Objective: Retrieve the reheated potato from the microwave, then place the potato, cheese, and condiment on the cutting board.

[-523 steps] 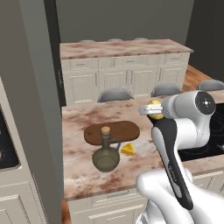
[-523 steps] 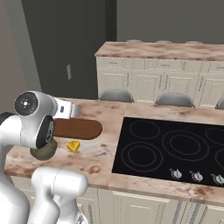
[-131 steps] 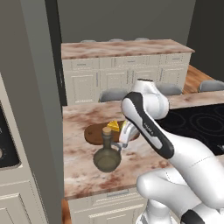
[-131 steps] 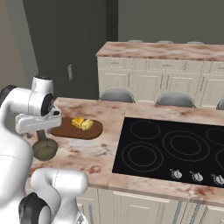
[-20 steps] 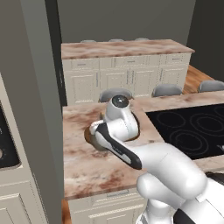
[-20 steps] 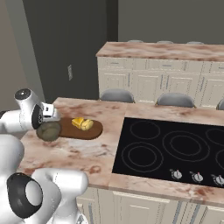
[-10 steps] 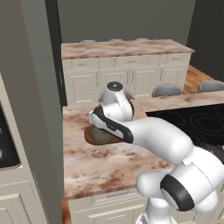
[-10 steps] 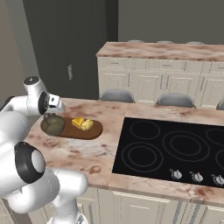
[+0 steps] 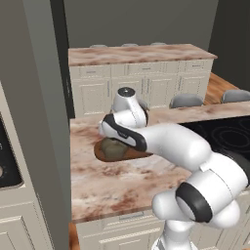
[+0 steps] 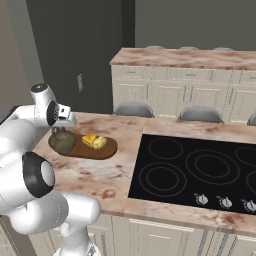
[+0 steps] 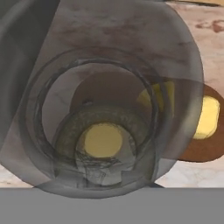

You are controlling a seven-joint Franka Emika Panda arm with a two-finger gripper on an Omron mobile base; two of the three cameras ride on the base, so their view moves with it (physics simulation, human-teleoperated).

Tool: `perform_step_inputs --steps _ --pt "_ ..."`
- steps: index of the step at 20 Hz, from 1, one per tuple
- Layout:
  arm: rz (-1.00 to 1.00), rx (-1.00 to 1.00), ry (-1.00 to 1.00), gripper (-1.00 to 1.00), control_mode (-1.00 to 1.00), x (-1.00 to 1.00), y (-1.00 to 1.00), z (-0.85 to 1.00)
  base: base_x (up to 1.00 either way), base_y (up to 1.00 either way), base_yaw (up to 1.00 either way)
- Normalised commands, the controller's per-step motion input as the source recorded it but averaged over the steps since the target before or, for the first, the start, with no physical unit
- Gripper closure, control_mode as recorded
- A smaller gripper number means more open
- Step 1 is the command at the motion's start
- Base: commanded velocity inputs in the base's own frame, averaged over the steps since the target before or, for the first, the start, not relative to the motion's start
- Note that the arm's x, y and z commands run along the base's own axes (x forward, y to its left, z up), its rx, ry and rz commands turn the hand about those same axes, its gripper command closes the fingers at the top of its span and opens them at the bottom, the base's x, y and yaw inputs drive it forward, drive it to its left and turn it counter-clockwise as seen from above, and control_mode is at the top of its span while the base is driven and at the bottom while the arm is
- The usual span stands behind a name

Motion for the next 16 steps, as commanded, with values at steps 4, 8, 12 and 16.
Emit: perform_step_inputs --steps 4,8,12,16 --pt "0.00 0.00 0.00 1.00 -1.00 0.26 -0.11 0.00 0.00 0.00 0.00" --pt "-0.01 0.00 0.04 1.00 -1.00 0.25 -0.02 -0.01 0.00 0.00 0.00" --pt "0.00 0.00 0.03 1.00 -1.00 0.26 0.00 -0.04 0.00 0.00 0.00" --pt "0.00 0.00 0.02 1.00 -1.00 0.26 0.01 -0.11 0.00 0.00 0.00"
